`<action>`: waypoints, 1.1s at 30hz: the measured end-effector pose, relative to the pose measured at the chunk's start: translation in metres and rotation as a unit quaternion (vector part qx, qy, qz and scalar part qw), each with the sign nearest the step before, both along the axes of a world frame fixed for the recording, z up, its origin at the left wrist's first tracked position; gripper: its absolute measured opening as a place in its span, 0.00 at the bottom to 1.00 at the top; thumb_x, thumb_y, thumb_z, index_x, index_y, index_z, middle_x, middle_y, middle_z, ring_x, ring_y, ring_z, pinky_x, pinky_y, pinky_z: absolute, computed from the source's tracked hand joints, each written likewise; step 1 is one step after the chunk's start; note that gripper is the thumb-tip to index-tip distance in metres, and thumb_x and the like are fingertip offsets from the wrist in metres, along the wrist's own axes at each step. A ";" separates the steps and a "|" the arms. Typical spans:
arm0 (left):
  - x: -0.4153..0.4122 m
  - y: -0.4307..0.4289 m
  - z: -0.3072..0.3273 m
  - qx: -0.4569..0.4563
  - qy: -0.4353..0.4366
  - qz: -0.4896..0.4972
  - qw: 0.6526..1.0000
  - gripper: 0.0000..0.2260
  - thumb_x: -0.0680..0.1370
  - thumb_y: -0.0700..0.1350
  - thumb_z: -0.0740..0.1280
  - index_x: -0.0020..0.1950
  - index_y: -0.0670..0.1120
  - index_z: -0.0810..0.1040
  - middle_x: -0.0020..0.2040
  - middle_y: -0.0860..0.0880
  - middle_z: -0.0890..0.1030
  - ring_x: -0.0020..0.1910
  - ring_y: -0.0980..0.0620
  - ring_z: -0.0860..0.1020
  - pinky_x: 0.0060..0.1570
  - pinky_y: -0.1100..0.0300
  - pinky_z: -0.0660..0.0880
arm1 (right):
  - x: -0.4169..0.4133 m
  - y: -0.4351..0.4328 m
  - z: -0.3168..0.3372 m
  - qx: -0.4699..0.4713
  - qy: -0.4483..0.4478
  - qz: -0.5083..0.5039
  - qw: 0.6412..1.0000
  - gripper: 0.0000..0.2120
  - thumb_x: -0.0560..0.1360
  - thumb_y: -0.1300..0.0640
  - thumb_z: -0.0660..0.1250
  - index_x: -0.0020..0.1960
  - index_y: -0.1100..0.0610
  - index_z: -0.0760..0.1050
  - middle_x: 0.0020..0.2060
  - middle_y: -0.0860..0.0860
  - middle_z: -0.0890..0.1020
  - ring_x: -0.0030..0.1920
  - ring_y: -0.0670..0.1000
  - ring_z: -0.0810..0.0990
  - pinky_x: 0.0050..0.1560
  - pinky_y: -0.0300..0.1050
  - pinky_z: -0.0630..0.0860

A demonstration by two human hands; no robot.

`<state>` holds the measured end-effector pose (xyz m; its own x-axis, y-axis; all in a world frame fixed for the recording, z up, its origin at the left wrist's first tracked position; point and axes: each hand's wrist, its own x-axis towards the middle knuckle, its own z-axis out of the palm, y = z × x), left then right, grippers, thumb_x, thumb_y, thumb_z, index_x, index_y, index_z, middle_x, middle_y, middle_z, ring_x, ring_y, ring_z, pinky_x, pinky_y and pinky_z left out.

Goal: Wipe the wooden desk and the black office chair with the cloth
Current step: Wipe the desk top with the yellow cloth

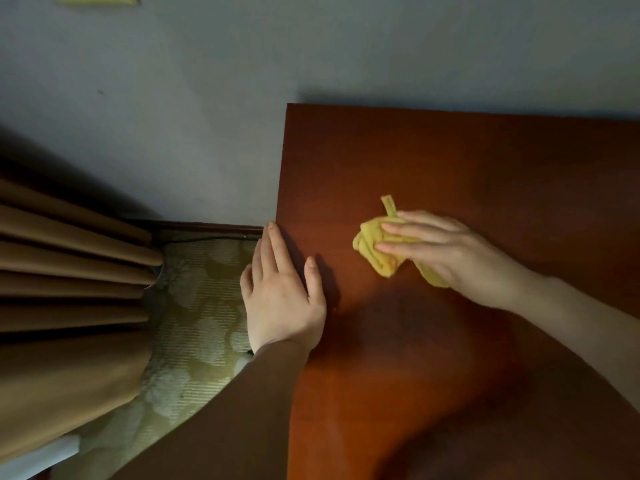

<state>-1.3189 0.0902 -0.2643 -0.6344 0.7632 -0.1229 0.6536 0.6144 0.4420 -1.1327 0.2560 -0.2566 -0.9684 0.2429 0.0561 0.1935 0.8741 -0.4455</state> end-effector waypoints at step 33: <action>-0.006 -0.001 -0.002 0.004 0.000 0.005 1.000 0.32 0.75 0.55 0.41 0.79 0.45 0.47 0.78 0.46 0.56 0.76 0.49 0.55 0.73 0.50 0.51 | -0.094 -0.040 0.006 -0.003 -0.023 -0.113 0.993 0.21 0.78 0.51 0.52 0.67 0.45 0.73 0.67 0.47 0.74 0.70 0.52 0.67 0.63 0.47 0.61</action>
<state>-1.3248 0.0890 -0.2665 -0.6422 0.7574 -0.1177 0.6470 0.6180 0.4467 -1.2266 0.2162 -0.2503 -0.8909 0.4540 0.0117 0.4039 0.8037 -0.4369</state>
